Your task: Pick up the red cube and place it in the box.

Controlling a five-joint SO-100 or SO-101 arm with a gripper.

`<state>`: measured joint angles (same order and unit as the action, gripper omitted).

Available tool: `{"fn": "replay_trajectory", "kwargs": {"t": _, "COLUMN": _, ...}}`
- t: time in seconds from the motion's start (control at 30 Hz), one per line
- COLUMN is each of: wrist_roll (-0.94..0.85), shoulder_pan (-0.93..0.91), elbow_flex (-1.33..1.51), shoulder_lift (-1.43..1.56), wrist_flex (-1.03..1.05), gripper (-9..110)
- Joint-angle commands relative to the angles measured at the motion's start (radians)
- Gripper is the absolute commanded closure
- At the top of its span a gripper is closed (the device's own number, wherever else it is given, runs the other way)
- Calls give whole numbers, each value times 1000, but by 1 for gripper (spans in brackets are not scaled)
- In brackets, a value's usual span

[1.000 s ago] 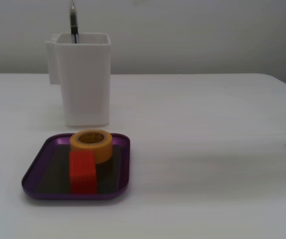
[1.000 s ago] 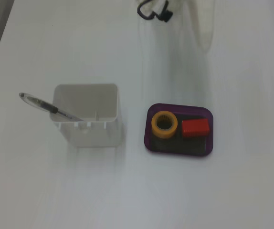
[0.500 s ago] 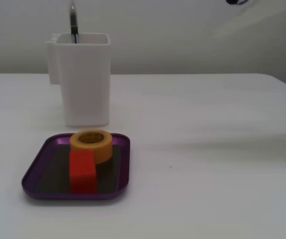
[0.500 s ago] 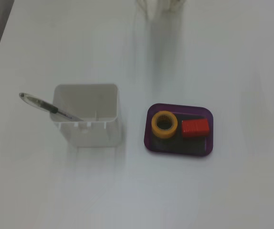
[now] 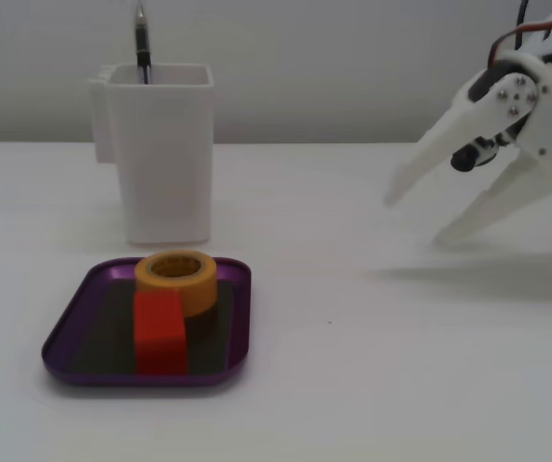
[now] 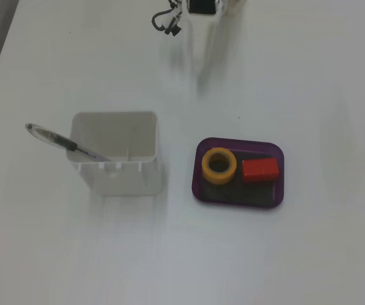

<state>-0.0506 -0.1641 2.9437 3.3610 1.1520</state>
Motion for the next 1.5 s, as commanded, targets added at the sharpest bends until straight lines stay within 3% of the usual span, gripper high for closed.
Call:
{"fn": "replay_trajectory", "kwargs": {"t": 0.0, "wrist_roll": 9, "shoulder_pan": -2, "elbow_flex": 48, "shoulder_lift": 31, "wrist_flex": -14, "gripper": 85}}
{"fn": "replay_trajectory", "kwargs": {"t": 0.3, "wrist_roll": 6, "shoulder_pan": 120, "elbow_flex": 118, "shoulder_lift": 31, "wrist_flex": -14, "gripper": 86}}
{"fn": "replay_trajectory", "kwargs": {"t": 0.47, "wrist_roll": 5, "shoulder_pan": 143, "elbow_flex": 117, "shoulder_lift": 31, "wrist_flex": -14, "gripper": 103}}
{"fn": "replay_trajectory", "kwargs": {"t": 0.67, "wrist_roll": 71, "shoulder_pan": 138, "elbow_flex": 121, "shoulder_lift": 31, "wrist_flex": -9, "gripper": 102}}
{"fn": "replay_trajectory", "kwargs": {"t": 1.47, "wrist_roll": 66, "shoulder_pan": 149, "elbow_flex": 123, "shoulder_lift": 31, "wrist_flex": -14, "gripper": 102}}
